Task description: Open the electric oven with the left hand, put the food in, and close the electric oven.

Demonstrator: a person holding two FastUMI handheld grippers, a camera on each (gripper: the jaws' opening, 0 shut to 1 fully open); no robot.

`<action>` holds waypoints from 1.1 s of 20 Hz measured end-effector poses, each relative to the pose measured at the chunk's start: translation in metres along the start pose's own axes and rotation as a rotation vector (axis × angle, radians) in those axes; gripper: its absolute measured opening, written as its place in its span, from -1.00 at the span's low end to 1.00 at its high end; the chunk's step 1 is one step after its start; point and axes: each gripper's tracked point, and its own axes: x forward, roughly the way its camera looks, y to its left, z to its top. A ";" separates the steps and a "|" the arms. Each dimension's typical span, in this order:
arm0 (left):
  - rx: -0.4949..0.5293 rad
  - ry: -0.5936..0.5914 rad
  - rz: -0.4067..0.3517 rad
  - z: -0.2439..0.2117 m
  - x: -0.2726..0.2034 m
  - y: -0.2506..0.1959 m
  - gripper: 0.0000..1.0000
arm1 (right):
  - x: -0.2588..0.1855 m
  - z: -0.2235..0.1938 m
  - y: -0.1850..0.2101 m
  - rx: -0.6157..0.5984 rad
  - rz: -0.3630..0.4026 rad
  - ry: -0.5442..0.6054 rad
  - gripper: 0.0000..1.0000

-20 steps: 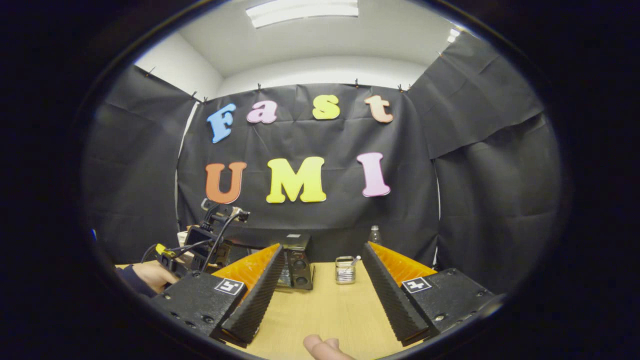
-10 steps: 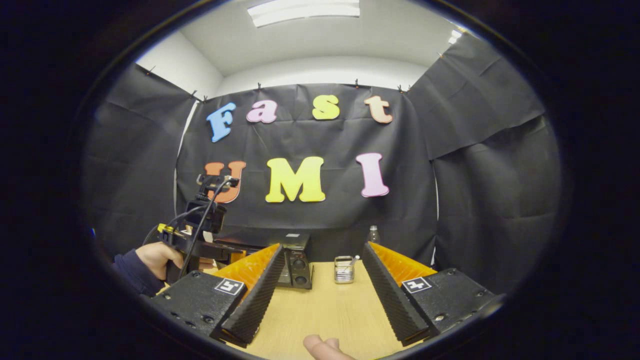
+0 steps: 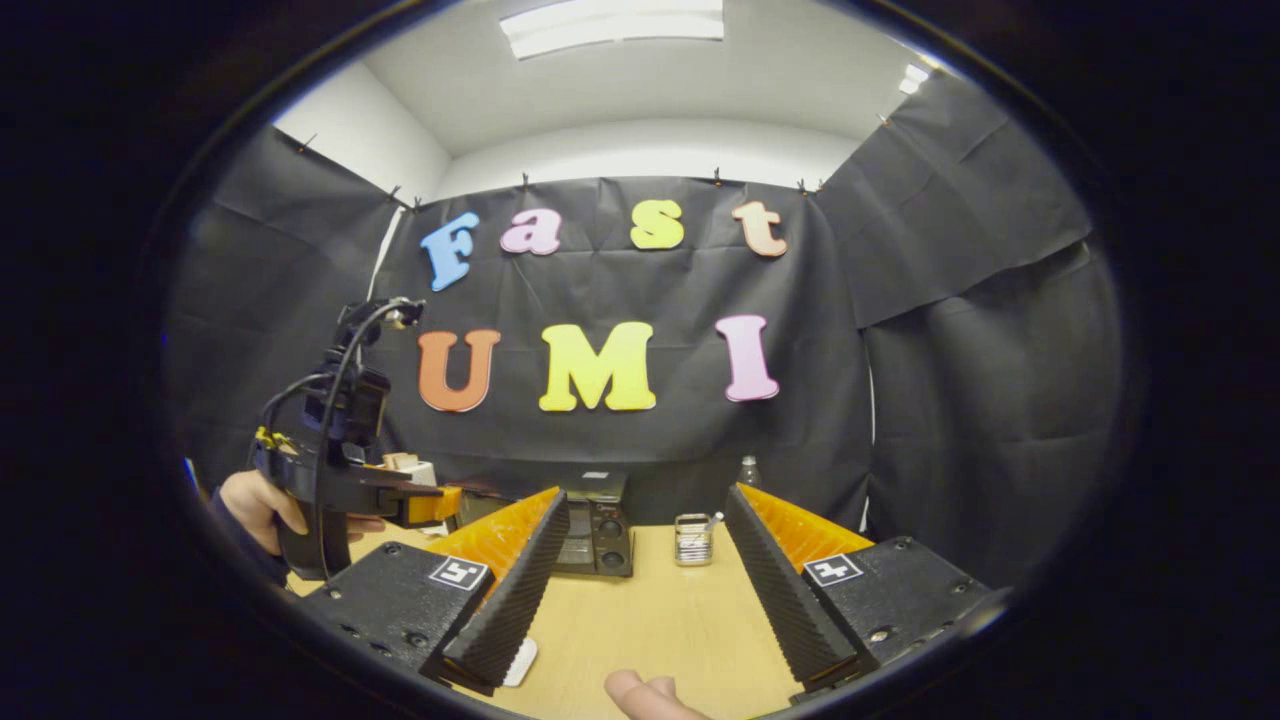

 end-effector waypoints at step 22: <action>-0.040 -0.218 0.036 0.008 -0.166 0.009 0.92 | -0.016 -0.001 0.025 -0.030 0.048 0.057 1.00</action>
